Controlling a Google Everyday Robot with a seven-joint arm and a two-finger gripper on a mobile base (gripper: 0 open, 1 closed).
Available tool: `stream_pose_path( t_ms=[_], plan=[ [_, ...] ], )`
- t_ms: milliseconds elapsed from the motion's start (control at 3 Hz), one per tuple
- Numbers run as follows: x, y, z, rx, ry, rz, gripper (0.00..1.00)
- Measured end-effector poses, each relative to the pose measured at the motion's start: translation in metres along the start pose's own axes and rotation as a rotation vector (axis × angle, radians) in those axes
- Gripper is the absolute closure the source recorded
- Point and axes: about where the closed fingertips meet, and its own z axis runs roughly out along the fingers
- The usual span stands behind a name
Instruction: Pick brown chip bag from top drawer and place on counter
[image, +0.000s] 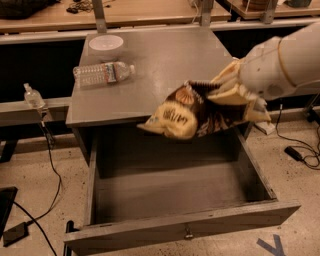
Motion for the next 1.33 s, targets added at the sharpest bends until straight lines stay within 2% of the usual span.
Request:
stream_pose_path(
  t_ms=[333,667,1000,1333],
  plan=[
    [-0.013,-0.013,-0.012,0.035,-0.014,-0.02,1.0],
    [-0.013,-0.013,-0.012,0.034,-0.014,-0.02,1.0],
    [-0.022,-0.032,0.003,0.036,-0.045,-0.081,1.0],
    [-0.023,-0.057,0.015,0.066,-0.027,-0.134,1.0]
  ],
)
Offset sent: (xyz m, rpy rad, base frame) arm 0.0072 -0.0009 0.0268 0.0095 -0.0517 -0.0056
